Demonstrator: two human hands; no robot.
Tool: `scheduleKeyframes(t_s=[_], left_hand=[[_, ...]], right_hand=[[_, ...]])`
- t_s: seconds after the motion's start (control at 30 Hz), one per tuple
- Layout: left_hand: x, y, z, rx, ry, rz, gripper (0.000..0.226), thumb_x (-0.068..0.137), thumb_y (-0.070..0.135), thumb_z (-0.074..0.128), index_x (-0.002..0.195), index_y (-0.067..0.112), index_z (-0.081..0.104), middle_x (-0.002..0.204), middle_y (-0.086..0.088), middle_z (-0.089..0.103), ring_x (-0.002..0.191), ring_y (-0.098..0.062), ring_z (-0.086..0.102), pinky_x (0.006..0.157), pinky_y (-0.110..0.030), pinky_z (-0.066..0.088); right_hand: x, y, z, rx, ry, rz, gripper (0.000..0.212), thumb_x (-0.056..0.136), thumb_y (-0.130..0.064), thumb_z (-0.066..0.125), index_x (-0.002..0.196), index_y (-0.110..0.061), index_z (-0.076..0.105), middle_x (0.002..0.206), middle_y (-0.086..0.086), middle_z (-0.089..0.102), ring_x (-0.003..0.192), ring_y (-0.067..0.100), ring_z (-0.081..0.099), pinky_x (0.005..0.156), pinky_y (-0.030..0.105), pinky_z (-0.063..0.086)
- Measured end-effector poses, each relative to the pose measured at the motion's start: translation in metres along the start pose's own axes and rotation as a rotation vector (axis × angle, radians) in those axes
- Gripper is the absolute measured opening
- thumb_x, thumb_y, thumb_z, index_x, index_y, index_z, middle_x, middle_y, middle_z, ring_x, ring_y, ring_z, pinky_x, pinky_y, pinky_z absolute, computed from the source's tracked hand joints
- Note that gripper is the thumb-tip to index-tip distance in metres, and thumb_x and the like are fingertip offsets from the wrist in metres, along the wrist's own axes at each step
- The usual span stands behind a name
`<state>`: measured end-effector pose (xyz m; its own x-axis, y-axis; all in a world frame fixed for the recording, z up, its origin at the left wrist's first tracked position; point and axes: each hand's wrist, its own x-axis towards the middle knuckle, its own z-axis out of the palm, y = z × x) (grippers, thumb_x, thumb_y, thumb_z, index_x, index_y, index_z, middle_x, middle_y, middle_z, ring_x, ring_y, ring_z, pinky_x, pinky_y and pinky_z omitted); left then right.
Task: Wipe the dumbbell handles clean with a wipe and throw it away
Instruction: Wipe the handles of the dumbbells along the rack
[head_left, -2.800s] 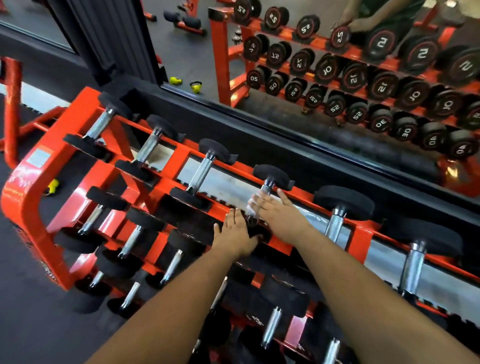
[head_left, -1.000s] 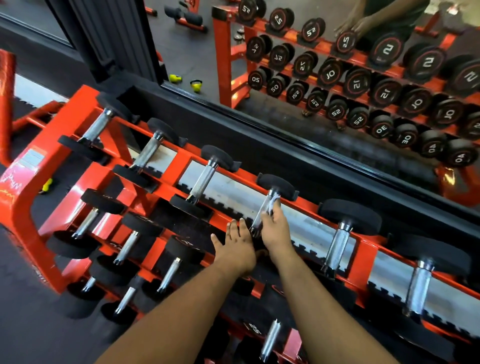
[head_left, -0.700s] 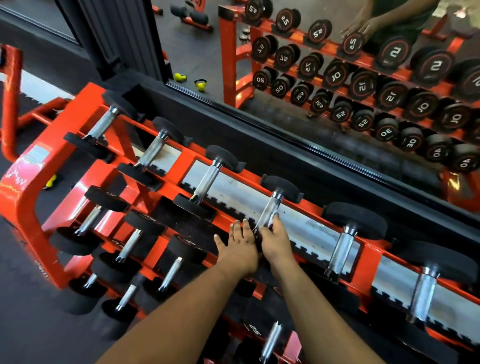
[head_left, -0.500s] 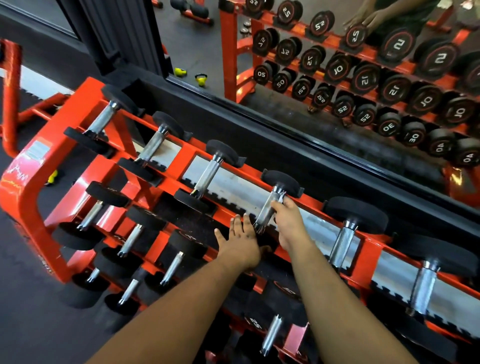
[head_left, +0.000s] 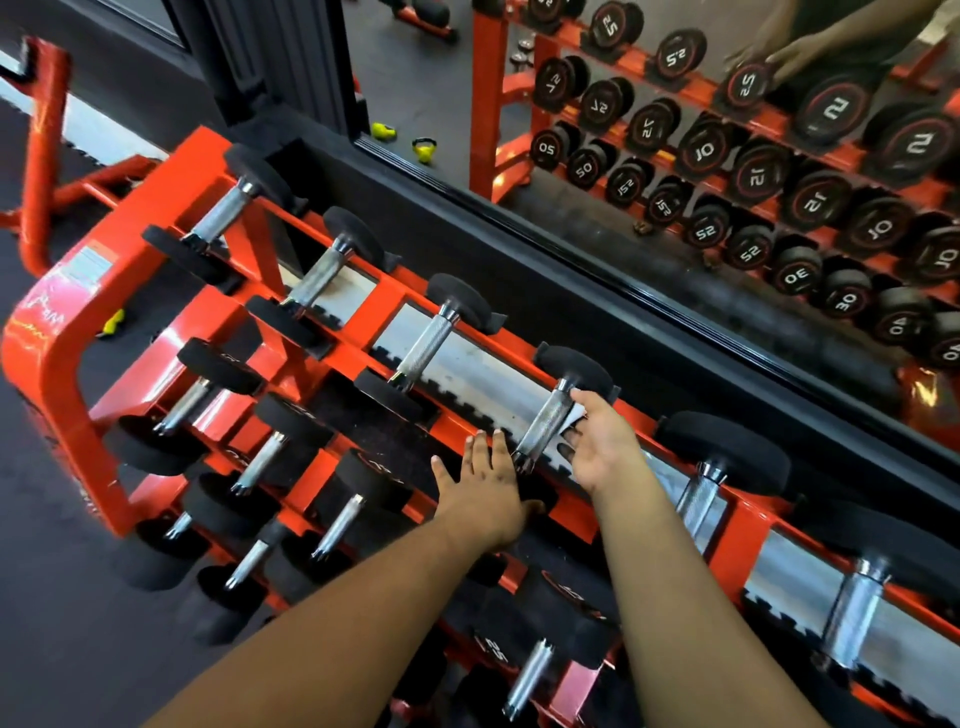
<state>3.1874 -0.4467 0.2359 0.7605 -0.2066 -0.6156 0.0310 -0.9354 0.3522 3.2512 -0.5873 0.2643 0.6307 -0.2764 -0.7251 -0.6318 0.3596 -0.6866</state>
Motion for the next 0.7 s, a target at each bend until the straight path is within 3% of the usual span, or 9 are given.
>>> scheduleKeyframes(t_s=[0.1, 0.2, 0.37, 0.5, 0.63, 0.7], left_hand=[[0.001, 0.000, 0.001, 0.005, 0.005, 0.000, 0.103, 0.100, 0.066, 0.038, 0.154, 0.010, -0.029, 0.166, -0.014, -0.025, 0.154, -0.028, -0.024, 0.117, -0.070, -0.010], [0.001, 0.000, 0.001, 0.003, 0.002, 0.000, 0.103, 0.099, 0.067, 0.038, 0.154, 0.010, -0.029, 0.166, -0.015, -0.025, 0.154, -0.029, -0.024, 0.117, -0.070, -0.011], [0.001, -0.002, 0.002, 0.005, 0.006, 0.005, 0.103, 0.099, 0.067, 0.037, 0.153, 0.011, -0.030, 0.166, -0.015, -0.026, 0.153, -0.029, -0.025, 0.117, -0.070, -0.012], [-0.001, 0.001, 0.000, 0.010, 0.004, 0.000, 0.102, 0.100, 0.066, 0.037, 0.154, 0.010, -0.029, 0.166, -0.015, -0.026, 0.153, -0.029, -0.024, 0.117, -0.070, -0.012], [-0.003, 0.002, -0.002, 0.015, -0.003, 0.003, 0.102, 0.100, 0.065, 0.037, 0.153, 0.010, -0.030, 0.165, -0.016, -0.026, 0.153, -0.029, -0.024, 0.117, -0.071, -0.011], [-0.002, 0.001, 0.000, 0.005, 0.004, 0.003, 0.102, 0.100, 0.065, 0.038, 0.153, 0.010, -0.030, 0.165, -0.015, -0.026, 0.153, -0.029, -0.024, 0.117, -0.070, -0.012]], right_hand=[[0.003, -0.009, 0.005, 0.021, -0.032, 0.023, 0.041, 0.084, -0.028, 0.069, 0.121, -0.011, 0.065, 0.124, 0.018, 0.067, 0.114, 0.031, 0.062, 0.104, 0.048, 0.046], [0.007, -0.009, 0.006, 0.043, -0.058, 0.047, 0.043, 0.081, -0.029, 0.071, 0.119, -0.007, 0.069, 0.122, 0.014, 0.067, 0.123, 0.032, 0.060, 0.106, 0.049, 0.046], [0.000, -0.003, -0.008, -0.001, -0.133, 0.006, 0.039, 0.090, -0.037, 0.066, 0.123, -0.017, 0.064, 0.126, 0.011, 0.065, 0.118, 0.026, 0.058, 0.100, 0.047, 0.042], [-0.003, 0.001, 0.001, -0.012, -0.127, 0.037, 0.038, 0.089, -0.038, 0.070, 0.119, -0.016, 0.065, 0.124, 0.014, 0.066, 0.115, 0.029, 0.060, 0.108, 0.050, 0.043], [-0.009, 0.013, -0.005, 0.022, -0.127, 0.019, 0.032, 0.094, -0.035, 0.065, 0.117, -0.013, 0.067, 0.118, 0.017, 0.071, 0.109, 0.030, 0.066, 0.087, 0.042, 0.053], [-0.012, 0.016, -0.013, 0.023, -0.134, 0.014, 0.030, 0.096, -0.034, 0.062, 0.120, -0.015, 0.066, 0.114, 0.014, 0.072, 0.105, 0.027, 0.067, 0.074, 0.037, 0.050]])
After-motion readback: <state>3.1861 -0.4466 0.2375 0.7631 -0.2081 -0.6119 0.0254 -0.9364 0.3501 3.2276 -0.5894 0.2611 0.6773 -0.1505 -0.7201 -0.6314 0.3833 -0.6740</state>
